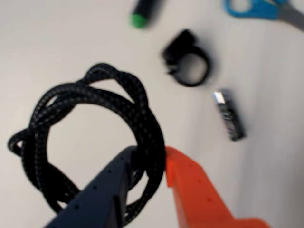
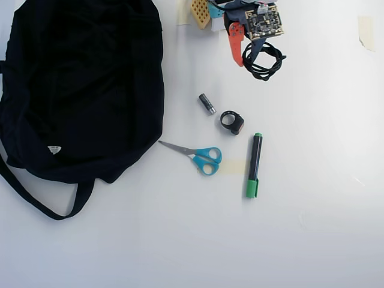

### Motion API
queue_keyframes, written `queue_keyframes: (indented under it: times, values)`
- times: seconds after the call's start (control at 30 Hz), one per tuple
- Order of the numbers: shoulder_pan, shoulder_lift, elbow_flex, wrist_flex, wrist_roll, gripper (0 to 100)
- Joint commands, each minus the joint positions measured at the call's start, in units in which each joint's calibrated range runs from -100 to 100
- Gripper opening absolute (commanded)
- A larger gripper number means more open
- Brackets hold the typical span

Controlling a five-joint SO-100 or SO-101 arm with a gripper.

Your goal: Put the cable into the black bag

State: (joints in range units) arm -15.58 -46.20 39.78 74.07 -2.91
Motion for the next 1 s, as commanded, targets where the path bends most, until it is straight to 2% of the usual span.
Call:
queue_keyframes:
  times: [0.0,0.13,0.27,0.5,0.67,0.77,0.83,0.97]
  values:
    - [9.22,-1.35,-2.4,-0.08,0.91,2]
    - [18.64,-1.35,-2.22,-0.85,5.79,2]
    - [26.35,-1.35,-1.86,-7.31,7.0,2]
    - [39.59,0.06,0.2,-21.78,6.63,2]
    - [53.2,0.81,4.51,-34.01,6.58,2]
    - [62.55,8.19,2.9,-40.47,6.31,2]
    - [64.42,15.41,-1.86,-42.89,6.42,2]
    - [66.96,40.14,-19.56,-44.61,6.79,2]
